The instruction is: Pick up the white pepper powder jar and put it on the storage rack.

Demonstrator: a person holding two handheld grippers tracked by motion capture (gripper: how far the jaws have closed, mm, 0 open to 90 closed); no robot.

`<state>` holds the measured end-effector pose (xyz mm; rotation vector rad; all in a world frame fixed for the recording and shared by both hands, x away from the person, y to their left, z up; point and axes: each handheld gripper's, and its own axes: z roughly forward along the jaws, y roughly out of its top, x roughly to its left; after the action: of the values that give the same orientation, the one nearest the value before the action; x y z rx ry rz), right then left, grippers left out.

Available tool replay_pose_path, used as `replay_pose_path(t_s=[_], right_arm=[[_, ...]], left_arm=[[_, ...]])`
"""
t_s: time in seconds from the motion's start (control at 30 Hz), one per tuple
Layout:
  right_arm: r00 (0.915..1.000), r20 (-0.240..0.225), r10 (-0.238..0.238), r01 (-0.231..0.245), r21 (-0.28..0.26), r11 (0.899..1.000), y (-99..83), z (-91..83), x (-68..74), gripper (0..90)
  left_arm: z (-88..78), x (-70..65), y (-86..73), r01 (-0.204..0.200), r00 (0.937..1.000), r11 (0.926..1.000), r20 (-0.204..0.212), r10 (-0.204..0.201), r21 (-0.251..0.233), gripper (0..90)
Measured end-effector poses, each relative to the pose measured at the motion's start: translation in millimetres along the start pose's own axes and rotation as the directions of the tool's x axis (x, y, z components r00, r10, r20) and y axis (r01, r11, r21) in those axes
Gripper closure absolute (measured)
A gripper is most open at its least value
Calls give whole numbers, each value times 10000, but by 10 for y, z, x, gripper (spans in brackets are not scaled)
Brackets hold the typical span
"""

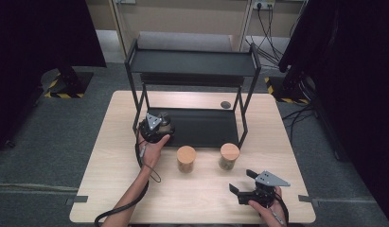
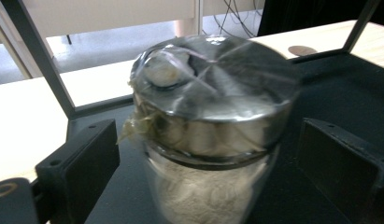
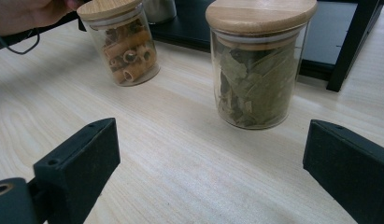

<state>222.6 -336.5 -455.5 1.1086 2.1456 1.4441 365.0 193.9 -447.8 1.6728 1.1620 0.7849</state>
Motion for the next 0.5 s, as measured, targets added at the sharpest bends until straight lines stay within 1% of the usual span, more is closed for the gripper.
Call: replay_pose_path(t_s=[0.1,0.3,0.5], right_arm=[[10000,5,12,-12,1,10000,-1,-1,0,44],[10000,8,10,-10,-9,10000,-1,-2,0,44],[10000,4,2,-2,-6,10000,-1,0,1,44]], left_arm=[[-26,-1,-4,35,10000,10000,-26,-35,-41,41],[-82,2,-8,66,9998,10000,186,-65,-59,34],[-129,-21,-23,179,9996,9997,232,-176,-145,34]])
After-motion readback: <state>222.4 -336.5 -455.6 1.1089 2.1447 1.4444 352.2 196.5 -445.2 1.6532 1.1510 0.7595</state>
